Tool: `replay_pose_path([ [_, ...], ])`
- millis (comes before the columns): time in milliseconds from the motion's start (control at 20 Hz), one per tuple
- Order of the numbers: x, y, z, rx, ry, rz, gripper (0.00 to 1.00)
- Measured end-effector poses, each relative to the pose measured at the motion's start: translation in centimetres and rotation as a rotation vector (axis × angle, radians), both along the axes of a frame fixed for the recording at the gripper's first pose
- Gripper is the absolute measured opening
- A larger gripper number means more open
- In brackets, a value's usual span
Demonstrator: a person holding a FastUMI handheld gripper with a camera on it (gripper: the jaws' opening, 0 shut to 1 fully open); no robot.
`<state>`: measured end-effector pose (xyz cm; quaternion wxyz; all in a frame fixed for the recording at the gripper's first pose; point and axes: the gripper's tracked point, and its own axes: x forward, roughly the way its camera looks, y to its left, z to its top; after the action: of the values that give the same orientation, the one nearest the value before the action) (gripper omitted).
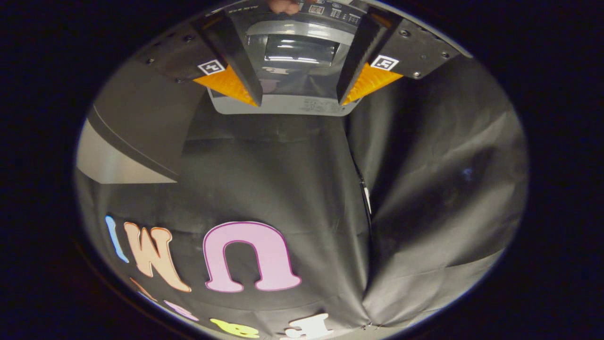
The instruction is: Put the clothes into the washing machine and then close the washing machine lid.
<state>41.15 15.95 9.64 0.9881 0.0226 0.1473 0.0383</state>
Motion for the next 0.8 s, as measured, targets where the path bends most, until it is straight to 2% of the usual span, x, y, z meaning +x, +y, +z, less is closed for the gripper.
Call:
replay_pose_path([
  [550,-6.2,-2.3,1.3,0.043,-0.076,0.016,0.96],
  [800,-10.3,-4.7,1.5,0.050,-0.108,0.011,0.96],
])
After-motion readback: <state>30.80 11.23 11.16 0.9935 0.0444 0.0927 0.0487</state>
